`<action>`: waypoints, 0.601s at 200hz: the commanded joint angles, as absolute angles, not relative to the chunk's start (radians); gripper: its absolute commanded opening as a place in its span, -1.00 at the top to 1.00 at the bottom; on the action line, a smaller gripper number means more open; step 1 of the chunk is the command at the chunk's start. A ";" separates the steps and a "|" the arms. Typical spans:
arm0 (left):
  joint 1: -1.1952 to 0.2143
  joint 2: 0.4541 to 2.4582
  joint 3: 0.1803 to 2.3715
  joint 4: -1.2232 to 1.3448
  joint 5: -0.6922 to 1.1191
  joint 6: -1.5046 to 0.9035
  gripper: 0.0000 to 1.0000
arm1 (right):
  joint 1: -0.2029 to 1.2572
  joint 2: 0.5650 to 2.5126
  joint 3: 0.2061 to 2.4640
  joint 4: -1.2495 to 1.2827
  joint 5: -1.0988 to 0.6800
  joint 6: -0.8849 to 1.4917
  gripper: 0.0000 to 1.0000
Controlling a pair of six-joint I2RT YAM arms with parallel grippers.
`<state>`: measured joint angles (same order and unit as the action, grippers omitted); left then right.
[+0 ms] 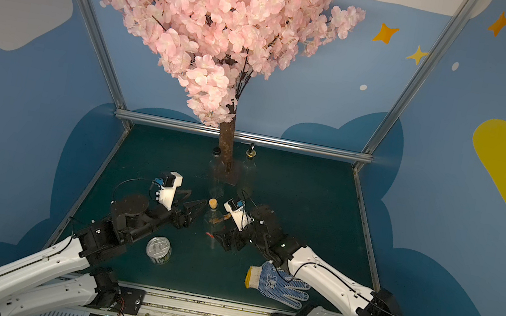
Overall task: Remove the label from the bottle
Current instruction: Pick up the bottle from the center of the board.
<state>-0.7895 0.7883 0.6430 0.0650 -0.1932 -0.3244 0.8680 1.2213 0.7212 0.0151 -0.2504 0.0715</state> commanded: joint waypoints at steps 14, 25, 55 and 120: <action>-0.781 0.793 0.635 0.116 -0.138 -0.303 -0.41 | 0.877 1.251 0.704 0.146 -0.229 0.059 -0.84; -0.779 0.797 0.635 0.121 -0.123 -0.299 -0.41 | 0.880 1.257 0.702 0.165 -0.235 0.054 -0.85; -0.770 0.812 0.635 0.125 -0.110 -0.307 -0.41 | 0.886 1.283 0.692 0.232 -0.262 0.049 -0.85; -0.762 0.825 0.627 0.140 -0.112 -0.317 -0.41 | 0.895 1.364 0.686 0.303 -0.254 0.052 -0.79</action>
